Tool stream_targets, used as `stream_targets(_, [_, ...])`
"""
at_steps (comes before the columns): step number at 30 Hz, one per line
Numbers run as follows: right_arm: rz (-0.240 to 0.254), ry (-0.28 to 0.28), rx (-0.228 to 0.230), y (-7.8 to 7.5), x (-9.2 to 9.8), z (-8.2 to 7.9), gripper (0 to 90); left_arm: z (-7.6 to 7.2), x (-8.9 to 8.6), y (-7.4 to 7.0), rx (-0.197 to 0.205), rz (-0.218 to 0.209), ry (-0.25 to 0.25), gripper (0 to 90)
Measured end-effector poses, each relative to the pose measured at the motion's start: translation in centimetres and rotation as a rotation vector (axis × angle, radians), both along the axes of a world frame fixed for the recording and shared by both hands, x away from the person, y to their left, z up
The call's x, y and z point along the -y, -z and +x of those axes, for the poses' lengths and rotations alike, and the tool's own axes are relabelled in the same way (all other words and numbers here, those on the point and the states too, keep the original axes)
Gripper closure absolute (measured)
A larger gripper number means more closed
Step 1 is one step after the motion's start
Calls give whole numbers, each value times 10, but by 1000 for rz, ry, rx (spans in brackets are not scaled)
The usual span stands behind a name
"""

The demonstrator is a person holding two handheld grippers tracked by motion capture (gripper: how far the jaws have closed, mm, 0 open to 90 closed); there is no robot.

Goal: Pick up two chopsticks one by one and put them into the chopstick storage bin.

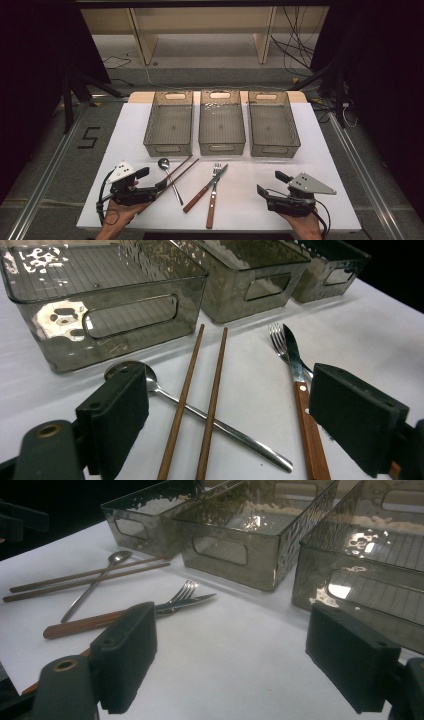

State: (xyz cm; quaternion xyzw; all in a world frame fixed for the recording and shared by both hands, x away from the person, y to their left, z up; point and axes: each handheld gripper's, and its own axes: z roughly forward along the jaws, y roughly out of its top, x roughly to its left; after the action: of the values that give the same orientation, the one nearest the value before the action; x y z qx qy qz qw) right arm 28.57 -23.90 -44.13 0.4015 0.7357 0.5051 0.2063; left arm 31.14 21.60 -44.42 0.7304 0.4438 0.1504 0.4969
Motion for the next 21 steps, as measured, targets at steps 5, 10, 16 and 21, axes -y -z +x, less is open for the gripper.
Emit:
stream_targets(5, [4,1,-3,0,1,0,213,3,-1,-5,-16,10,-5,160])
stream_targets(10, [-2,0,-7,0,0,0,214,12,-6,-10,-64,70,-10,169])
stream_targets(16, [-3,1,-9,0,0,1,216,26,-7,-16,-144,161,5,178])
stream_targets(21, [-5,0,-9,0,0,0,216,32,-6,-22,-176,222,13,187])
